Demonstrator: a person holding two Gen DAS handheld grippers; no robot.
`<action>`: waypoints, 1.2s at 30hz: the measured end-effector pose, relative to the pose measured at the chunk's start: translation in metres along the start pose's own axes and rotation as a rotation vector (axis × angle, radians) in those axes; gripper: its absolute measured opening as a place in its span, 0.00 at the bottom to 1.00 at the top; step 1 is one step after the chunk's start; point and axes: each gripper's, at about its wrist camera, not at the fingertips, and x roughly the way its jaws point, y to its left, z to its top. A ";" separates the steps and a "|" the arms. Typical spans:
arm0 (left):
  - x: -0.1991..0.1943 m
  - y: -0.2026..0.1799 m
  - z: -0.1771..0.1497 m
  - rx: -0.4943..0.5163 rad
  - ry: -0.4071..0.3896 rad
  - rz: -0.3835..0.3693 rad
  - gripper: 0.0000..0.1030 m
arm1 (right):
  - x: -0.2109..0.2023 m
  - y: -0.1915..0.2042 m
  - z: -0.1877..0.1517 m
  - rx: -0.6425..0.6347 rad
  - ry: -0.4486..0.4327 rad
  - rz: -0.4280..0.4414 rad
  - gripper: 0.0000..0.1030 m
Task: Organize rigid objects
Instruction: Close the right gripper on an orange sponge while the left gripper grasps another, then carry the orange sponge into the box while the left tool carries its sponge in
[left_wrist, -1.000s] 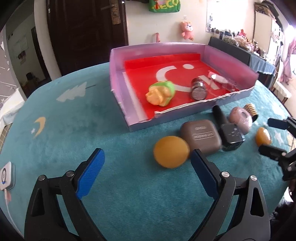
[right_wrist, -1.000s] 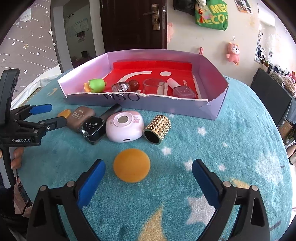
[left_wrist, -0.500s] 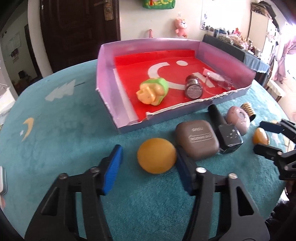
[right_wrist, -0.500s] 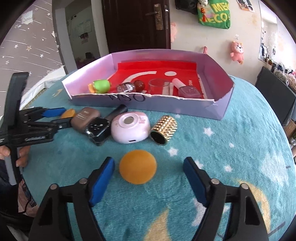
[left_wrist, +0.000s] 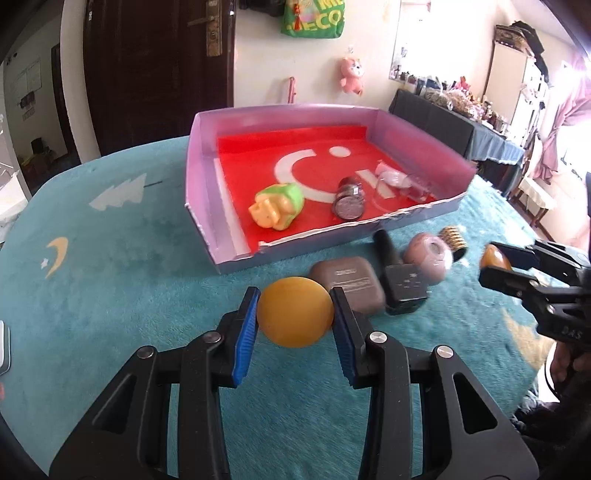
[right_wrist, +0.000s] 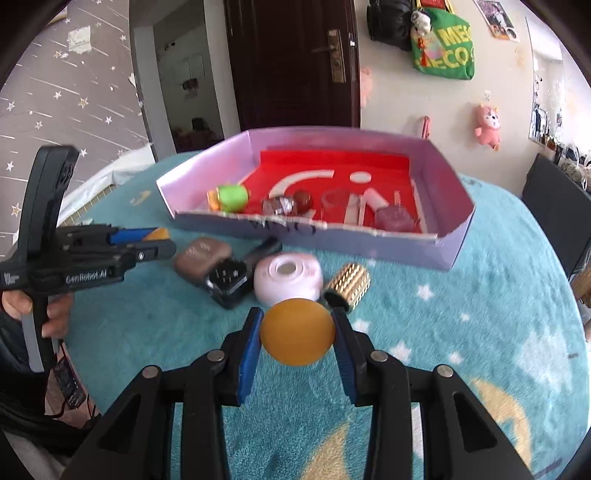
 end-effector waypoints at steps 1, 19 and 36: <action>-0.004 -0.003 -0.001 -0.002 -0.009 -0.002 0.35 | -0.002 0.000 0.002 -0.002 -0.005 0.001 0.39; -0.023 -0.030 -0.007 0.013 -0.048 -0.019 0.35 | -0.019 0.003 0.011 -0.055 -0.048 0.009 0.39; 0.007 -0.029 0.081 0.085 -0.037 -0.088 0.35 | -0.001 -0.014 0.074 -0.091 -0.073 0.084 0.39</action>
